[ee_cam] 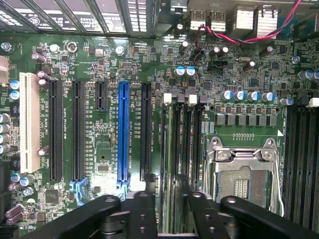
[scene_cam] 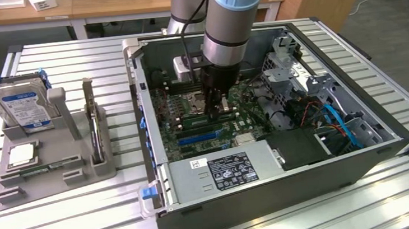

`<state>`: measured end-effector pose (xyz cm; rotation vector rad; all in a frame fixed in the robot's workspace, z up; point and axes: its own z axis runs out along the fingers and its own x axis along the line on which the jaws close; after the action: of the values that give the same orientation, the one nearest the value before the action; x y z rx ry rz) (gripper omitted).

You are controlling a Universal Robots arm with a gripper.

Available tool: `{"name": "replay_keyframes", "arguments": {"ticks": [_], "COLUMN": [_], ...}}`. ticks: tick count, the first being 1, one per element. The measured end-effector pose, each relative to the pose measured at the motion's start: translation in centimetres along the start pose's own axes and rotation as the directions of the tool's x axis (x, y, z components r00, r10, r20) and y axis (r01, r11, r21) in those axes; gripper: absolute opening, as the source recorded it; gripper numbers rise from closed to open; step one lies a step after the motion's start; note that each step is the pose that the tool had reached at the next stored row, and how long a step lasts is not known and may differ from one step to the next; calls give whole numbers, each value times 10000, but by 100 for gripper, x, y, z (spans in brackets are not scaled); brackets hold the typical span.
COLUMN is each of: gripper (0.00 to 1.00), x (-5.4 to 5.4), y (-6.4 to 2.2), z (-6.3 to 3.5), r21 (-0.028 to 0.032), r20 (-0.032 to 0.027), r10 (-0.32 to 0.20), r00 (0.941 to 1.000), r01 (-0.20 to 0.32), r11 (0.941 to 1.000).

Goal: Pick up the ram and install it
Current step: 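Insert the ram into the slot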

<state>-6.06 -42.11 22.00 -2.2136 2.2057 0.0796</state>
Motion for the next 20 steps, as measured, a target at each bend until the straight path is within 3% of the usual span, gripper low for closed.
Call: {"name": "replay_keyframes", "arguments": {"ticks": [4, 20], "gripper": [31, 31], "x": [-2, -27], "y": [2, 15], "z": [-35, -563], "r21": [-1, -1], "r20": [1, 0], "r10": [1, 1], "r00": [10000, 10000], "r01": [-1, -1], "r11": [10000, 10000]}}
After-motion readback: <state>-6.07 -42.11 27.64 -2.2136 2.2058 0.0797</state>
